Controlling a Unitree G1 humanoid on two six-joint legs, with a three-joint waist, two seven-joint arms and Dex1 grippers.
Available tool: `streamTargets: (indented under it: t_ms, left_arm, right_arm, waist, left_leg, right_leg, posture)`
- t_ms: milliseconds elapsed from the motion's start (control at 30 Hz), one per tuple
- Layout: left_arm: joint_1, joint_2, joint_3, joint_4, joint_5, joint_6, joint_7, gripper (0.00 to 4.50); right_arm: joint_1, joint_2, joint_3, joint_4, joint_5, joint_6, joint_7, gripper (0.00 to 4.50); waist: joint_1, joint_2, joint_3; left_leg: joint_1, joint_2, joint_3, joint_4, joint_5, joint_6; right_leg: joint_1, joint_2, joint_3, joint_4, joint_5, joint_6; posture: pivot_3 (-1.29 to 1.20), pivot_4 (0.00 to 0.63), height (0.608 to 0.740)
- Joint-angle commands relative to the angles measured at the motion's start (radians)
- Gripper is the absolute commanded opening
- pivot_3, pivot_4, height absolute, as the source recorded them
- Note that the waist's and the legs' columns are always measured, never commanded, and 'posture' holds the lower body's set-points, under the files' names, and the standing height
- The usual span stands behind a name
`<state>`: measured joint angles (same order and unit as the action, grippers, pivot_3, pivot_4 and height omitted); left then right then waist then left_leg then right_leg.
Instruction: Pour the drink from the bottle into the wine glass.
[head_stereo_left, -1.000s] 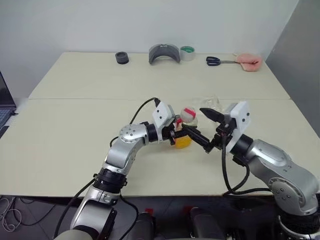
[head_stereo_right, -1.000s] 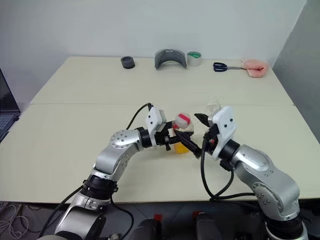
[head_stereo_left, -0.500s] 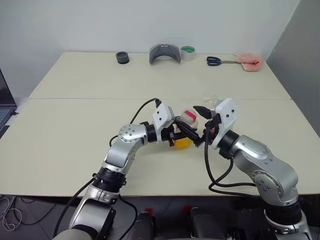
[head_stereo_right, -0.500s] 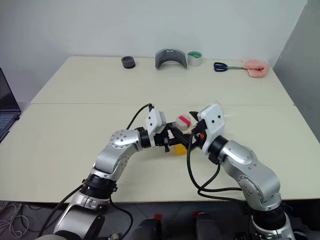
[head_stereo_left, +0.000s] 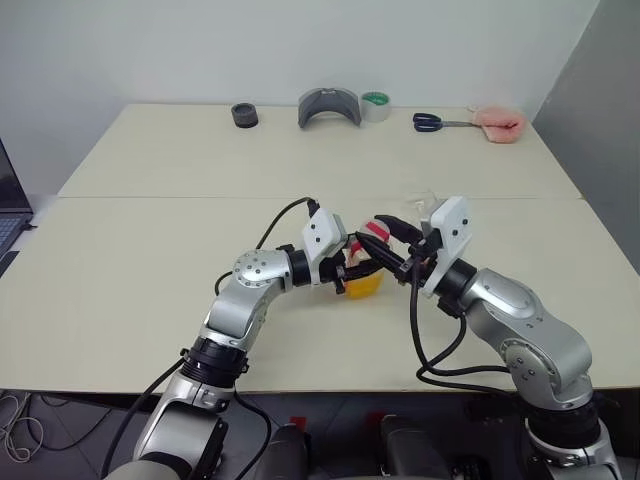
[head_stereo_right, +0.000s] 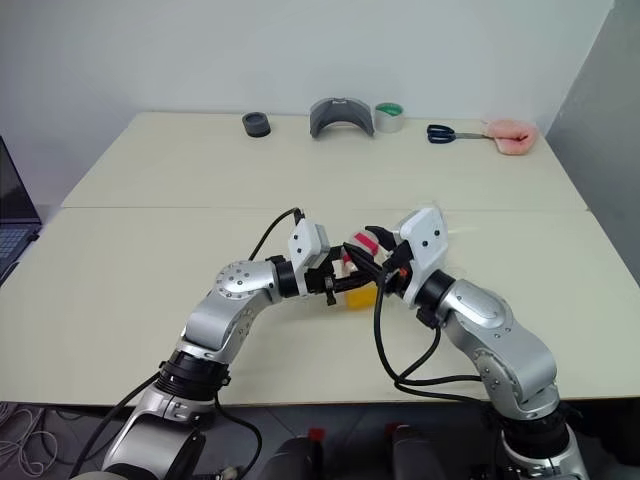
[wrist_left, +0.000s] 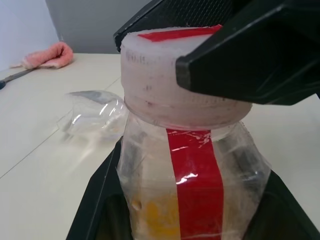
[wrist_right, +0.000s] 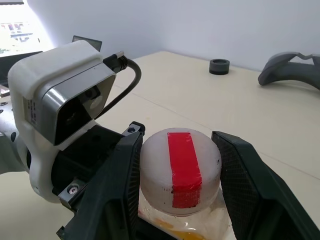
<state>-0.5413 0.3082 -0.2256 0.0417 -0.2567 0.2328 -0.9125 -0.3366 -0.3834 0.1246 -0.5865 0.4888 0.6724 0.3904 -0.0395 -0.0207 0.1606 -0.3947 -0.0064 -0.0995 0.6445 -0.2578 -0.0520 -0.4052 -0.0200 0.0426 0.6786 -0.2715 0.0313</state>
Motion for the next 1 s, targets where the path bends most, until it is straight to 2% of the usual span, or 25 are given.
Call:
streamTargets:
  t_ms: [33,167,267,400,433,533,667,733,833,933,1000]
  left_arm:
    - [-0.025,0.008,0.023,-0.053,-0.021,0.000,-0.010,1.85]
    - [-0.053,0.035,0.026,-0.034,-0.029,-0.003,-0.056,1.85]
    - [-0.070,0.041,0.042,-0.024,-0.052,0.011,-0.073,1.85]
    - [-0.078,0.036,0.051,-0.016,-0.060,0.015,-0.081,1.85]
    - [-0.079,0.030,0.054,-0.017,-0.064,0.020,-0.077,1.85]
    - [-0.076,0.020,0.059,-0.028,-0.076,0.039,-0.074,1.85]
    - [-0.070,0.011,0.061,-0.037,-0.089,0.060,-0.073,1.84]
    - [-0.070,0.010,0.064,-0.036,-0.095,0.068,-0.080,1.84]
    - [-0.081,0.010,0.062,-0.024,-0.098,0.070,-0.098,1.84]
    - [-0.103,0.010,0.061,0.009,-0.099,0.061,-0.120,1.84]
    - [-0.117,0.012,0.057,0.033,-0.093,0.050,-0.135,1.84]
  right_arm:
    - [-0.049,-0.071,0.051,0.052,0.004,-0.073,0.208,1.86]
    - [-0.217,-0.192,0.083,0.307,-0.024,-0.236,0.559,1.86]
    - [-0.312,-0.206,0.085,0.427,0.003,-0.225,0.674,1.86]
    - [-0.333,-0.235,0.082,0.450,0.020,-0.201,0.769,1.86]
    - [-0.325,-0.228,0.066,0.451,0.006,-0.210,0.740,1.86]
    - [-0.295,-0.217,0.014,0.422,0.012,-0.196,0.672,2.86]
    - [-0.193,-0.230,-0.118,0.240,0.083,-0.098,0.525,4.23]
    - [-0.137,-0.238,-0.173,0.142,0.135,-0.027,0.465,4.23]
    - [-0.046,-0.192,-0.227,-0.014,0.164,0.043,0.294,4.23]
    - [0.001,-0.088,-0.192,-0.123,0.101,0.096,0.067,4.23]
    - [0.000,-0.029,-0.139,-0.147,0.052,0.100,-0.019,4.23]
  waist:
    - [-0.002,0.000,0.000]
    - [-0.011,0.001,0.001]
    - [-0.014,0.001,0.001]
    - [-0.010,0.001,0.001]
    - [-0.009,0.001,0.001]
    - [-0.007,0.001,0.001]
    - [-0.003,0.001,0.001]
    - [0.000,0.001,0.001]
    - [0.001,0.001,0.001]
    - [-0.003,0.001,0.001]
    - [-0.005,0.002,0.001]
  left_leg:
    - [0.000,0.000,0.000,0.000,0.000,0.000]
    - [0.001,0.000,0.001,0.000,0.000,0.000]
    - [0.001,0.001,0.000,0.000,0.000,0.000]
    - [0.000,0.000,0.000,0.000,0.000,0.000]
    - [-0.001,0.000,0.000,0.000,0.000,0.000]
    - [-0.001,0.000,-0.001,0.001,0.000,0.000]
    - [-0.002,0.000,-0.001,0.001,0.000,0.000]
    - [-0.002,0.000,-0.001,0.001,0.000,0.000]
    - [-0.002,0.000,-0.002,0.001,0.000,0.000]
    - [-0.002,0.000,-0.001,0.001,0.000,0.000]
    - [-0.001,0.000,-0.001,0.001,0.000,0.000]
  right_leg:
    - [0.000,0.000,0.000,0.000,0.000,0.000]
    - [0.000,0.000,0.000,0.000,0.000,0.000]
    - [0.000,0.001,-0.001,0.000,0.000,0.000]
    - [0.000,0.000,-0.001,0.000,0.000,0.000]
    - [0.000,0.000,-0.001,0.000,0.000,0.000]
    - [0.000,-0.001,-0.001,0.000,0.000,0.000]
    - [-0.001,-0.001,-0.001,0.000,0.000,0.000]
    - [-0.001,-0.001,-0.001,0.000,0.000,0.000]
    - [-0.001,-0.001,-0.001,0.000,0.000,0.000]
    - [-0.001,0.000,0.000,0.001,0.000,0.000]
    - [-0.001,0.000,0.000,0.001,0.000,0.000]
  posture:
    - [0.00,0.150,0.740]
    - [0.00,0.150,0.740]
    - [0.00,0.150,0.740]
    - [0.00,0.150,0.740]
    - [0.00,0.150,0.740]
    - [0.00,0.150,0.740]
    - [0.00,0.150,0.740]
    - [0.00,0.150,0.740]
    - [0.00,0.150,0.740]
    - [0.00,0.150,0.740]
    - [0.00,0.150,0.740]
